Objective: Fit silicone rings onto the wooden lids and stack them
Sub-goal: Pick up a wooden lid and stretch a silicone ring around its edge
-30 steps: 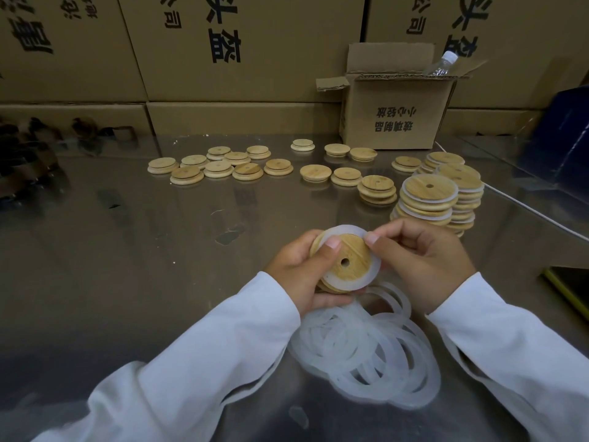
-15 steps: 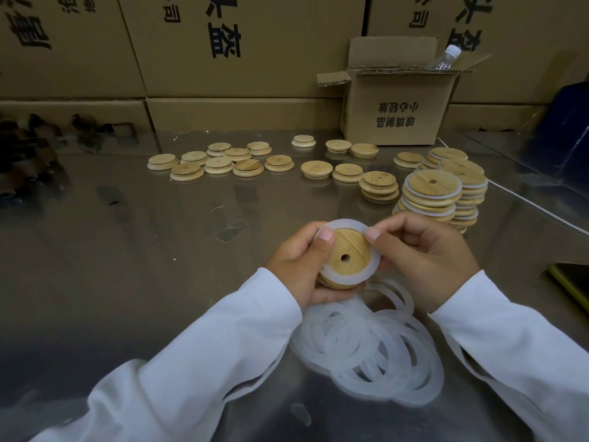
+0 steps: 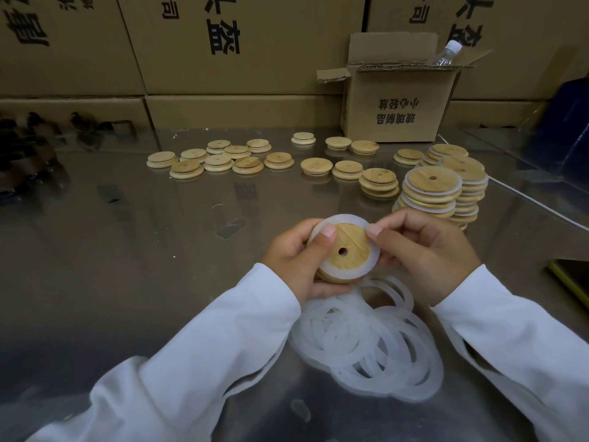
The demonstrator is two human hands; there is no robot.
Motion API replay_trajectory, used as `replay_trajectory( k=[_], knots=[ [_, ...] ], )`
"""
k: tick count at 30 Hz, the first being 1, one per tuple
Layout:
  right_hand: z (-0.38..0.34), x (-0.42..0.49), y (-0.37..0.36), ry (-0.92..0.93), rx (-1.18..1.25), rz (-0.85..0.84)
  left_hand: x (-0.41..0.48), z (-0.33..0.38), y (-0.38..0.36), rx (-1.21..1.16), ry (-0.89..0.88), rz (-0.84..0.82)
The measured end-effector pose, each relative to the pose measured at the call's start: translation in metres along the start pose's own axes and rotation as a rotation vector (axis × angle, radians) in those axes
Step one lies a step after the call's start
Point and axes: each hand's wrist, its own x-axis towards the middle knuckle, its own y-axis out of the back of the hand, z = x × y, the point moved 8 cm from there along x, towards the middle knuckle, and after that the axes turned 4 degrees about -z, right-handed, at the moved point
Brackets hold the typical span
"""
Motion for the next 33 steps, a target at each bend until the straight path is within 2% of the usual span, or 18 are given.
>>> replay_trajectory(
  k=[17,23,28,33],
  knots=[
    [-0.003,0.001,-0.001,0.075,-0.085,-0.028,-0.001,0.011,0.006,0.043,-0.105,0.047],
    [-0.007,0.001,-0.003,0.073,-0.028,-0.076,0.0,0.009,0.005,-0.084,-0.075,0.011],
    [-0.007,-0.004,-0.001,0.083,-0.001,-0.019,0.0,0.01,0.003,-0.074,-0.111,0.009],
    [-0.003,-0.007,-0.007,0.06,-0.036,0.005,0.002,0.01,0.009,-0.202,-0.086,0.044]
  ],
)
